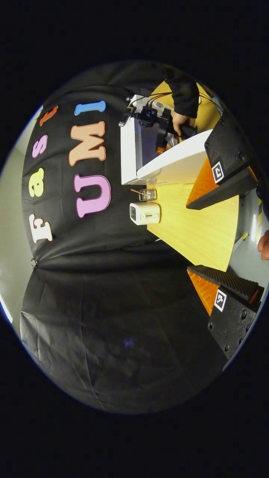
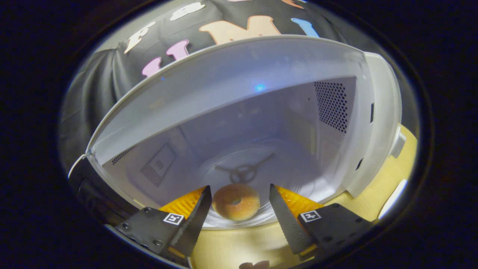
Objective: Open the microwave oven with the left hand, put the food in, and close the microwave oven.
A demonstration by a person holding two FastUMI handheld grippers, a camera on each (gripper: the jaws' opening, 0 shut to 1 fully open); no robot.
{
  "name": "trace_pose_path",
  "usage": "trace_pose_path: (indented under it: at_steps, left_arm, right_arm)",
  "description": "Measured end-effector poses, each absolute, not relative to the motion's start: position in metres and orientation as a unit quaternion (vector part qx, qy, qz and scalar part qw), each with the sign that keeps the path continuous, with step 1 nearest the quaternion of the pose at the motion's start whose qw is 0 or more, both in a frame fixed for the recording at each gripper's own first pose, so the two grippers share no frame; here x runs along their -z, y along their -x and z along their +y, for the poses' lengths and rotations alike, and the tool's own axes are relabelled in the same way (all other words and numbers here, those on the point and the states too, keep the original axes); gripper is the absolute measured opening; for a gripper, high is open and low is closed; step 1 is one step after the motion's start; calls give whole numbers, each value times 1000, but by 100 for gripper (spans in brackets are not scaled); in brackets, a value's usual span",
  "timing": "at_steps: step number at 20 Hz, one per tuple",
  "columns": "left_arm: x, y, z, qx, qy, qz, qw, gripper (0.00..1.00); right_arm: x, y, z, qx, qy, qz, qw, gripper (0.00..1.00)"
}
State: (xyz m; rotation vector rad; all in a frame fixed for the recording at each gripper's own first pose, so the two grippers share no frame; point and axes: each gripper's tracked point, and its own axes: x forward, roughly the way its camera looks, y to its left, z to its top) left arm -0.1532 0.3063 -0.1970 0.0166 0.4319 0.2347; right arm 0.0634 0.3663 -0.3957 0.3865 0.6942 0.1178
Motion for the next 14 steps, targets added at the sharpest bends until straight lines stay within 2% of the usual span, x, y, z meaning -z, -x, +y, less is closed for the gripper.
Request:
trace_pose_path:
  at_steps: [1,2,3,5,6,8,9,14]
  left_arm:
    - [196,153,305,-115,-9,214,970,88]
    - [195,151,304,-114,-10,212,971,92]
    - [194,150,301,-112,-11,210,971,88]
    - [192,149,297,-110,-11,206,972,88]
    - [191,148,295,-110,-10,205,973,92]
    - [191,150,293,-110,-3,203,973,92]
    - [192,149,292,-111,-1,201,973,88]
    - [194,143,296,-112,1,196,974,88]
  right_arm:
    - [392,-61,366,-64,-181,333,923,91]
    - [387,-59,363,-70,-171,326,927,96]
    - [383,-56,362,-79,-159,319,931,96]
    - [369,-49,359,-105,-139,302,937,97]
    - [361,-45,355,-117,-126,291,941,91]
    - [340,-35,346,-135,-108,273,946,92]
    - [328,-29,341,-143,-105,263,948,92]
    - [255,-13,295,-163,-55,192,966,91]
